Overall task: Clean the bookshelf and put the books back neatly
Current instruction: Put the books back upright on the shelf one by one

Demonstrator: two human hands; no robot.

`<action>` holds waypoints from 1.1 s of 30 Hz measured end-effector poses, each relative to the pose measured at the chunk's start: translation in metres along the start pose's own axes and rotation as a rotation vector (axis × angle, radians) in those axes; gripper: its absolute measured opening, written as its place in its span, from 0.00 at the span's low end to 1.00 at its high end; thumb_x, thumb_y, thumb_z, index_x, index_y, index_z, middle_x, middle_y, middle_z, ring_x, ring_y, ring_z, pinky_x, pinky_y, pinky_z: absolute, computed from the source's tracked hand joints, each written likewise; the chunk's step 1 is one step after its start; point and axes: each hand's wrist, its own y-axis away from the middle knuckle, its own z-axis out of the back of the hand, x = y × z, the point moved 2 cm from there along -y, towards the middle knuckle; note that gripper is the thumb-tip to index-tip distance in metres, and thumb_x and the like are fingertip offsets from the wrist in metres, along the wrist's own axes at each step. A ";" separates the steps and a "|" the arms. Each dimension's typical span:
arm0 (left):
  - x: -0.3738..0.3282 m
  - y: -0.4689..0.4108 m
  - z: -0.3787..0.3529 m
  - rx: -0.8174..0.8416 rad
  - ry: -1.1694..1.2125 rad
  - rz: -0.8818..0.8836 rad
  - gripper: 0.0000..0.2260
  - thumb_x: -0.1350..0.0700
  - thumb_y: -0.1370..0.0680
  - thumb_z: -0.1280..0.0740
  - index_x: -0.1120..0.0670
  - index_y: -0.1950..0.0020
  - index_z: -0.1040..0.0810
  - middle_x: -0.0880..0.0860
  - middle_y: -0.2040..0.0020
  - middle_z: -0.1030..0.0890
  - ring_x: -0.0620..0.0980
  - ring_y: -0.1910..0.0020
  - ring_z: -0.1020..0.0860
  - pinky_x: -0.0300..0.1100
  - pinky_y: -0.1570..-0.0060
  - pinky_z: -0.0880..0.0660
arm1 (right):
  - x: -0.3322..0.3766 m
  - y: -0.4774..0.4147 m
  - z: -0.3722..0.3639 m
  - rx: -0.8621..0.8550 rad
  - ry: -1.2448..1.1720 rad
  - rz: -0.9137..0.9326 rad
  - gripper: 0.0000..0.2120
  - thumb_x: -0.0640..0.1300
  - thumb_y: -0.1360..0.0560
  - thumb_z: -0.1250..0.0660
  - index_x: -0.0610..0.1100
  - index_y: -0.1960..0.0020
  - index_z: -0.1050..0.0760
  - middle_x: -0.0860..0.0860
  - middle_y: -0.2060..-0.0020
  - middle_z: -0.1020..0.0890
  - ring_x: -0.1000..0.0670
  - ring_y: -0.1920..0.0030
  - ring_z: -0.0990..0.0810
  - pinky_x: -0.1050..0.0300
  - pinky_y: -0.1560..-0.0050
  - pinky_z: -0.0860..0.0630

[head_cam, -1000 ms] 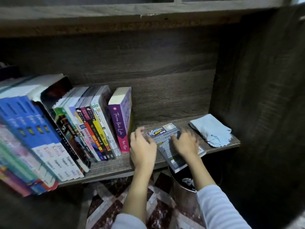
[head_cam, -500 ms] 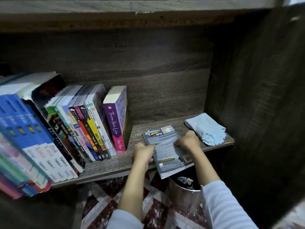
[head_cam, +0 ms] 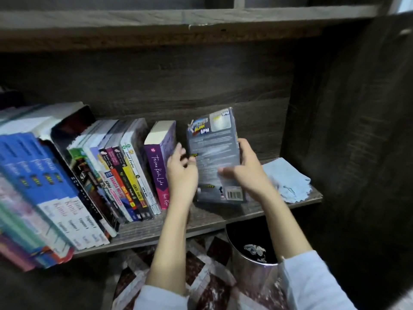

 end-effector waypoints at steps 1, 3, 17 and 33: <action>-0.012 0.002 0.005 -0.011 -0.039 -0.116 0.22 0.64 0.21 0.40 0.54 0.27 0.35 0.48 0.34 0.28 0.42 0.40 0.28 0.37 0.36 0.35 | 0.000 0.001 -0.010 -0.081 0.079 0.033 0.23 0.32 0.37 0.29 0.48 0.48 0.31 0.50 0.53 0.20 0.48 0.51 0.21 0.55 0.47 0.25; -0.034 0.008 0.018 -0.032 -0.156 -0.358 0.19 0.59 0.20 0.41 0.51 0.28 0.33 0.45 0.35 0.28 0.43 0.35 0.30 0.44 0.31 0.36 | -0.005 0.009 -0.036 -0.217 0.125 0.083 0.20 0.31 0.32 0.31 0.45 0.44 0.32 0.49 0.53 0.20 0.47 0.52 0.22 0.60 0.54 0.29; -0.009 0.000 0.082 -0.010 -1.075 -0.590 0.31 0.40 0.25 0.36 0.43 0.25 0.44 0.43 0.23 0.49 0.43 0.25 0.59 0.60 0.33 0.69 | -0.058 0.013 -0.139 0.012 0.038 0.113 0.26 0.28 0.28 0.40 0.45 0.34 0.36 0.48 0.42 0.21 0.41 0.43 0.22 0.59 0.52 0.30; -0.016 -0.038 0.089 -0.048 -1.284 -0.700 0.33 0.38 0.36 0.29 0.50 0.36 0.32 0.52 0.36 0.24 0.56 0.31 0.35 0.74 0.37 0.43 | -0.108 -0.024 -0.118 0.435 -0.178 -0.108 0.45 0.24 0.39 0.26 0.53 0.30 0.37 0.50 0.33 0.29 0.52 0.36 0.27 0.65 0.42 0.27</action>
